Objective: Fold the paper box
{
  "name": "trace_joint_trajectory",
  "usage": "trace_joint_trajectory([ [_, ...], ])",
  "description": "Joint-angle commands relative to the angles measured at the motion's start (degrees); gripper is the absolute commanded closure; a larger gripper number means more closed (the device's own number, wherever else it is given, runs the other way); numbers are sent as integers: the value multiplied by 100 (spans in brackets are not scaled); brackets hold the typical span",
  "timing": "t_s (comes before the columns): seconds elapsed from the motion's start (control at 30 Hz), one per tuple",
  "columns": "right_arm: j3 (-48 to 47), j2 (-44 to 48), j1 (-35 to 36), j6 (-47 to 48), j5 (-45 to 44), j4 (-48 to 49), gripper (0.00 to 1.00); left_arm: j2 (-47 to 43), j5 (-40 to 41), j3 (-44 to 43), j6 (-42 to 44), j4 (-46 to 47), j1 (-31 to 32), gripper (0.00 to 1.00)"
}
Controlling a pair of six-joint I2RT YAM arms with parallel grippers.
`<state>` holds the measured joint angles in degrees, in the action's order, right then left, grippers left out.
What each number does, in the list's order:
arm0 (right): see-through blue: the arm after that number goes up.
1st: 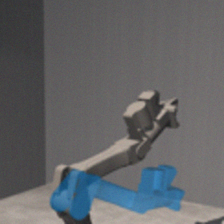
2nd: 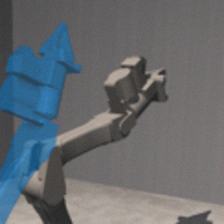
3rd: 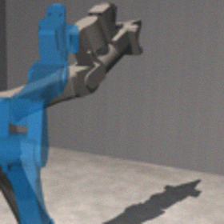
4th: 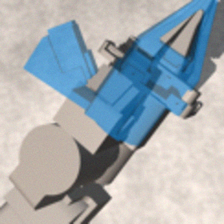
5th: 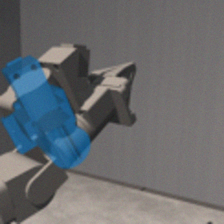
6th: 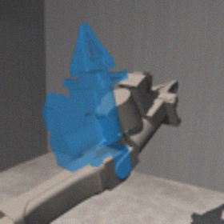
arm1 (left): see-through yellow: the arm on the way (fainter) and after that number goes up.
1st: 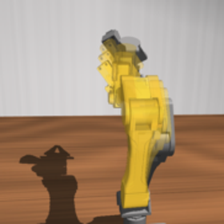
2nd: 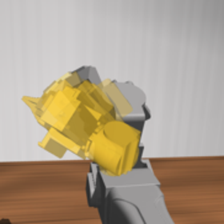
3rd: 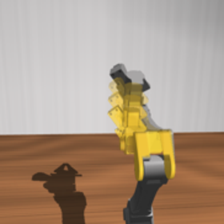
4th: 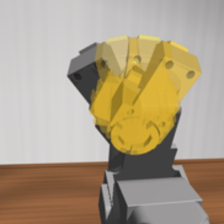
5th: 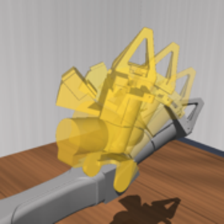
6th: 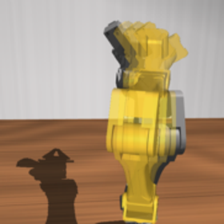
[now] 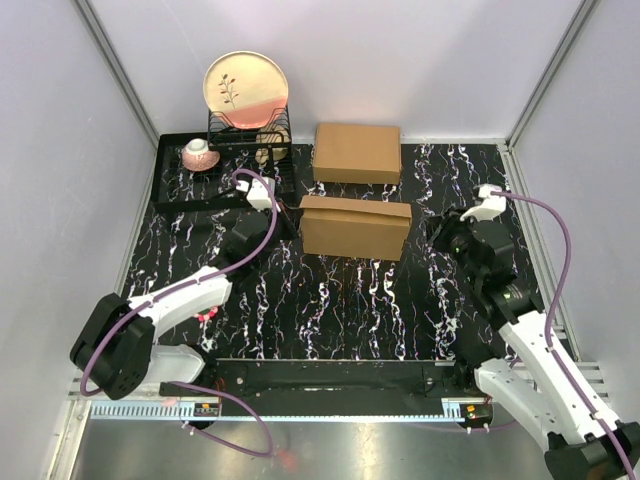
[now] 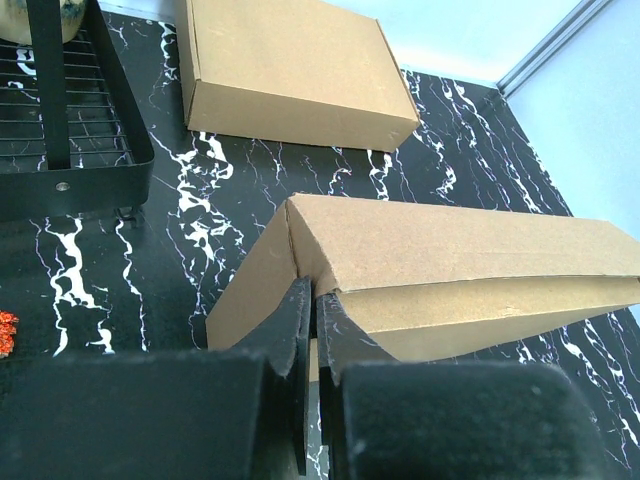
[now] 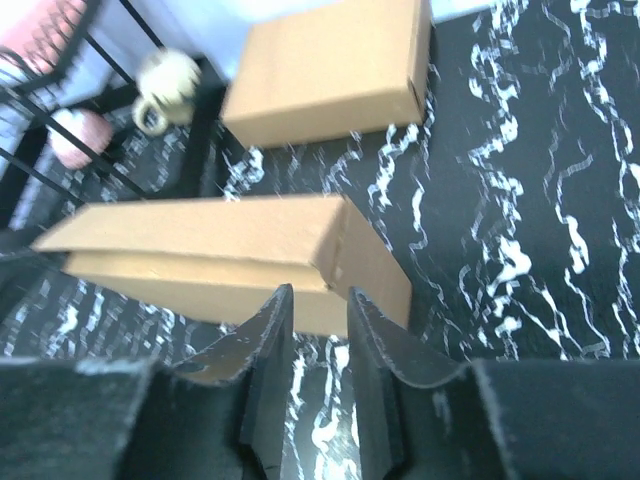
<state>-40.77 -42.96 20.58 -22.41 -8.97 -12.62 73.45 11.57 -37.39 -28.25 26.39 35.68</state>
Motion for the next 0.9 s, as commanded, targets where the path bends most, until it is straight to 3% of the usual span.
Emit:
trace_joint_trajectory([
  [0.0,-465,-317,-1,-79,140,822,69,117,-146,100,21,-1268,88,100],
  [0.17,-440,-1248,8,-351,598,1525,82,152,-208,56,-5,-1286,97,100],
  [0.33,-115,-1601,8,-562,844,1991,89,196,-261,3,-14,-1330,114,100],
  [0.67,307,-1909,8,-483,810,1992,94,143,-235,-5,-23,-1487,123,100],
  [0.77,465,-1988,-1,-474,748,1974,94,65,-147,-67,-40,-1750,132,84],
  [0.87,640,-2023,-1,-500,704,2053,95,-137,-15,-146,21,-2005,132,62],
])
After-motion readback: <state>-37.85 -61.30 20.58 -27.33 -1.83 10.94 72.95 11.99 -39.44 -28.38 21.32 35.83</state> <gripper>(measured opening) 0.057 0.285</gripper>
